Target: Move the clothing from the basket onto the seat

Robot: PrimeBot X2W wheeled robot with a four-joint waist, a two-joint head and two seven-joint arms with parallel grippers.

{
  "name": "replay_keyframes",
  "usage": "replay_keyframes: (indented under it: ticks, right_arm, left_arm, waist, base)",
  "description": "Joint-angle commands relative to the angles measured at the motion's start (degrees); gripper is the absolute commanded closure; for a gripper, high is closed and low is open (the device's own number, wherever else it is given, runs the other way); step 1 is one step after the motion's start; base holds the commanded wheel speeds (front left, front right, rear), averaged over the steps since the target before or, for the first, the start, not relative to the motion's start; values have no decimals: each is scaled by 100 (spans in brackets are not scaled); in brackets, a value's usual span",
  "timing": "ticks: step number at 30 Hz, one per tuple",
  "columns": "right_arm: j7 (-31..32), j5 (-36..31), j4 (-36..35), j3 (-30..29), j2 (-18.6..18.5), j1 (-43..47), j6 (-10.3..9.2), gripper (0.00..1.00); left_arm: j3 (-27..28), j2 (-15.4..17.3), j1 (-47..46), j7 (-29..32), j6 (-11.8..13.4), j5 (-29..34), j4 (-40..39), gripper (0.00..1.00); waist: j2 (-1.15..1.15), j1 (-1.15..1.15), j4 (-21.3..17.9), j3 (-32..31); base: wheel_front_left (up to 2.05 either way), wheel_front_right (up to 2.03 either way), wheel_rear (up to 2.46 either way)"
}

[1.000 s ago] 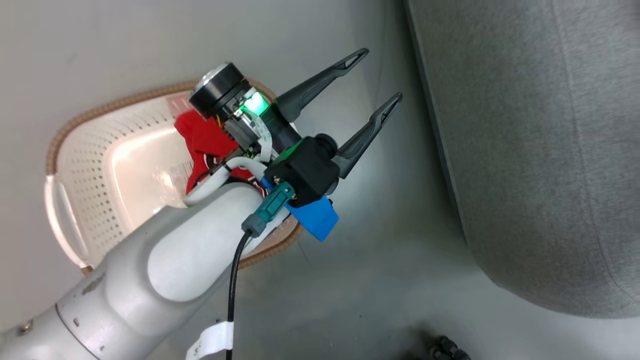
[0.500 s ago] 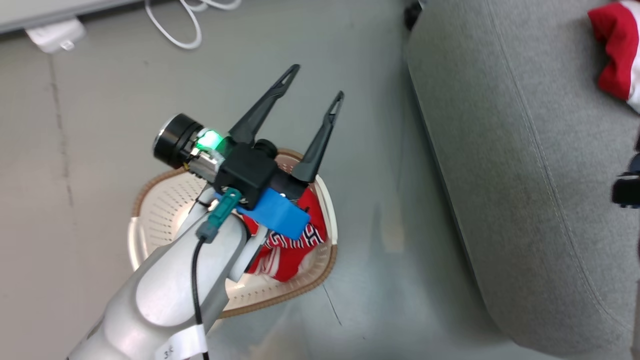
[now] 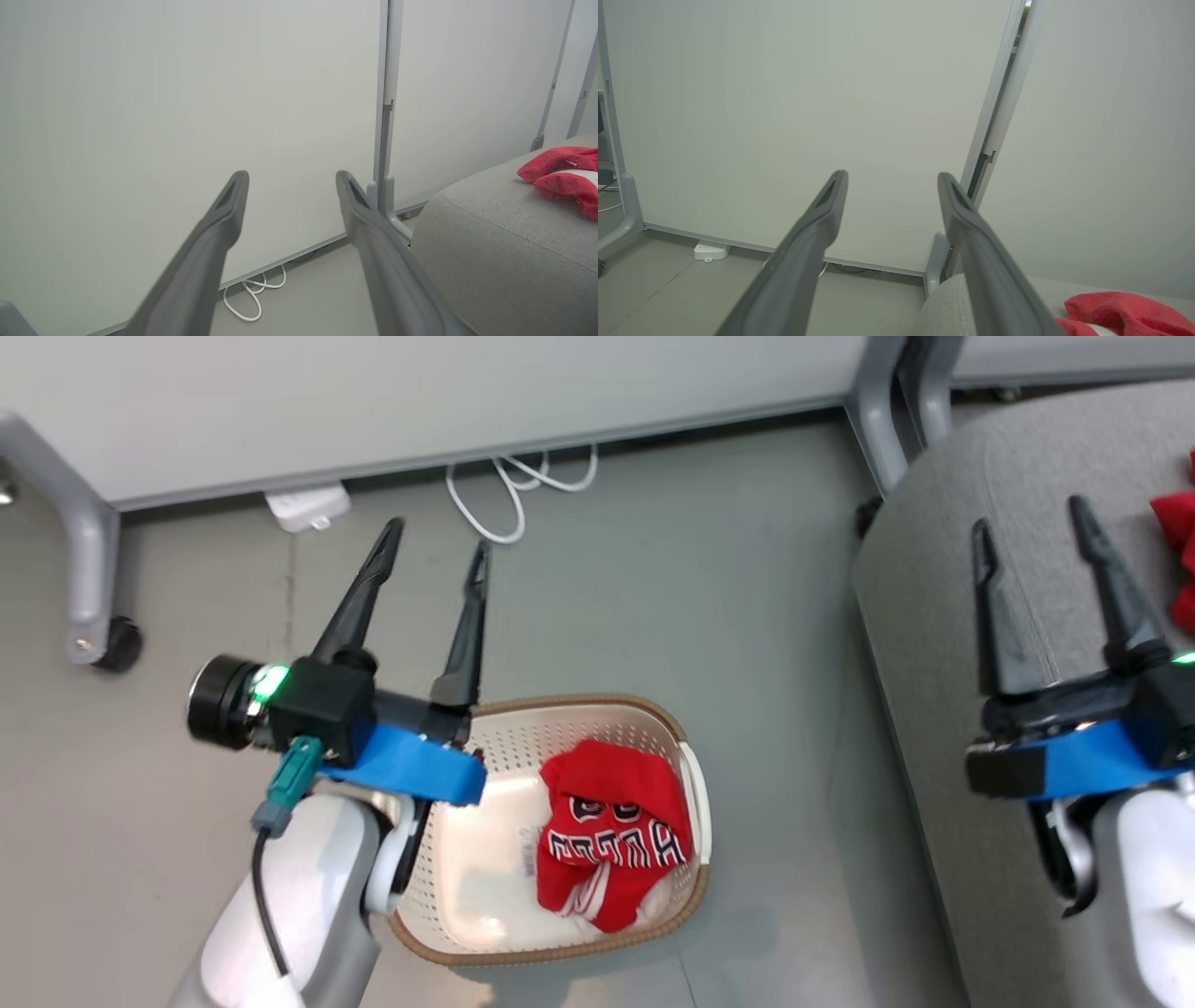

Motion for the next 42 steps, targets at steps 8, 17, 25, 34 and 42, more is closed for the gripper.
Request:
replay_keyframes:
  ticks: [8,17,25,34,42]
  right_arm:
    - [-20,150,83,266,178,566,1,0]
    - [-20,296,178,109,321,1335,1,0]
    - [-20,387,221,-236,462,1923,1,0]
    - [-20,451,248,-413,567,2293,1,0]
    - [-20,469,295,-420,598,2343,1,0]
  left_arm:
    - [790,-186,832,-20,-206,248,21,0]
    - [1383,-433,1623,-20,-452,534,66,0]
    - [1669,-606,2067,-20,-622,712,94,0]
    - [1889,-724,2338,-20,-749,835,86,0]
    - [1971,-782,2347,-20,-825,908,130,0]
  waist:
    - [0,1,390,-638]
    - [0,1,465,-1141]
    - [0,1,517,-1459]
    - [0,1,539,-1581]
    - [0,1,563,-1618]
  base:
    - [0,0,0]
    - [0,0,0]
    - [0,0,0]
    - [0,0,0]
    - [0,0,0]
